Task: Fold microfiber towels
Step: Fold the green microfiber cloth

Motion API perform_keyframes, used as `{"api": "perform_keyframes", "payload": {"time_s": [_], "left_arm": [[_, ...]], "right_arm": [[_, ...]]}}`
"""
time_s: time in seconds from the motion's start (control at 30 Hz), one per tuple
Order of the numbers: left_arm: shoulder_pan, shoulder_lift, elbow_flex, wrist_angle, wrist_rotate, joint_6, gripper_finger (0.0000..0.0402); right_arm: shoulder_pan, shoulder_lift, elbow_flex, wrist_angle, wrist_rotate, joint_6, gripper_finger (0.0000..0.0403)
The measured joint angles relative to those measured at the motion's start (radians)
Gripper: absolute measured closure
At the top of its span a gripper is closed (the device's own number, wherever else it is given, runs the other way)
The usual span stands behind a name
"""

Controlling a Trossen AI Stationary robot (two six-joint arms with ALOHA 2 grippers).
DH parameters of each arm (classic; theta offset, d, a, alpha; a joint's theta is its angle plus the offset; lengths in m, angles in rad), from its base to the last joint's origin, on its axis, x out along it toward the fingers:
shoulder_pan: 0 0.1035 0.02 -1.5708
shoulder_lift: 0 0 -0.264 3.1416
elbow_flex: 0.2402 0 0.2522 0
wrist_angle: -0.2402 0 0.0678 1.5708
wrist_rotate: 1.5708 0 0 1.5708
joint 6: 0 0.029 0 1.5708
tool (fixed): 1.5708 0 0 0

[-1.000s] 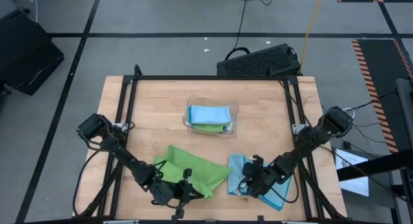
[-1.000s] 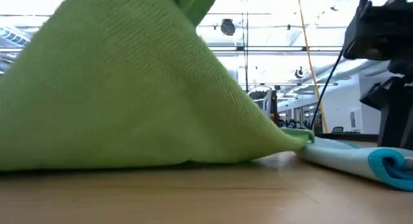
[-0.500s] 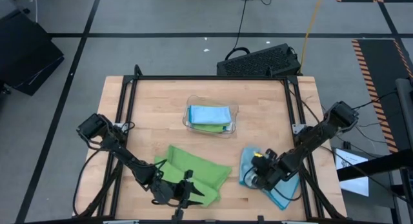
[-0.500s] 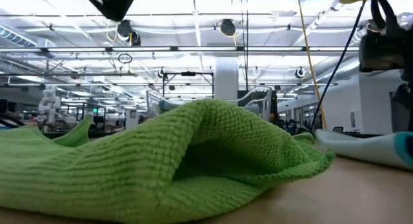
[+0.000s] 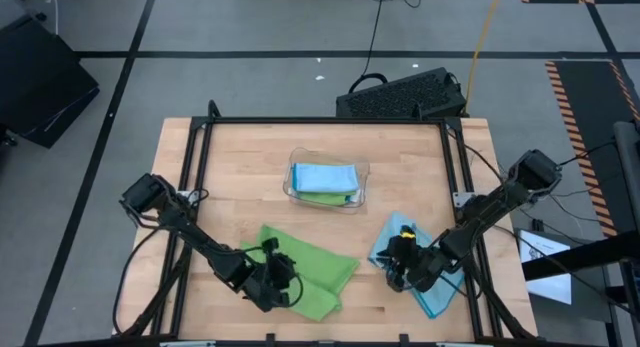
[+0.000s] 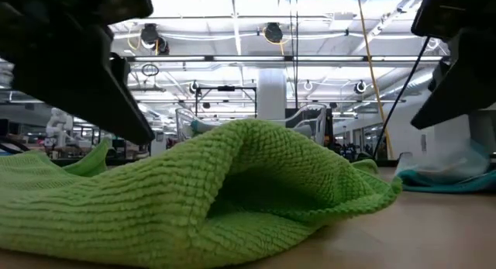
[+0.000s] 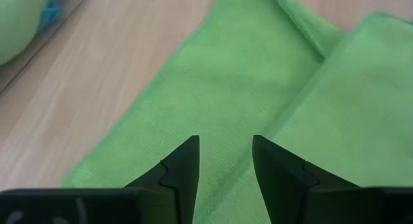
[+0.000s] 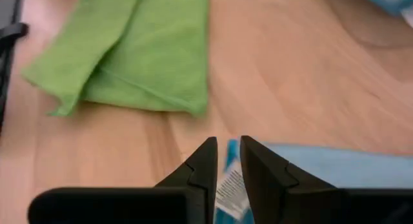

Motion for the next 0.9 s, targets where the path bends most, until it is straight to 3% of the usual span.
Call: {"api": "perform_keyframes", "payload": {"time_s": [0.17, 0.27, 0.4, 0.63, 0.9], "left_arm": [[-0.018, 0.000, 0.000, 0.064, 0.014, 0.049, 0.0256], [-0.019, 0.005, -0.015, 0.137, 0.087, 0.104, 0.0256], [-0.019, 0.008, -0.049, 0.147, 0.171, 0.075, 0.0256], [-0.072, 0.009, -0.066, 0.163, 0.237, 0.018, 0.0256], [-0.141, 0.008, -0.066, 0.132, 0.239, -0.023, 0.0256]], "right_arm": [[0.000, 0.069, -0.001, 0.278, -0.001, -0.176, 0.0333], [-0.013, 0.131, 0.001, 0.491, -0.002, -0.289, 0.0324], [-0.053, 0.232, 0.014, 0.673, -0.004, -0.322, 0.0322], [-0.127, 0.415, 0.179, 0.664, -0.085, -0.434, 0.0343], [-0.209, 0.536, 0.431, 0.220, -0.225, -0.473, 0.0392]]}}
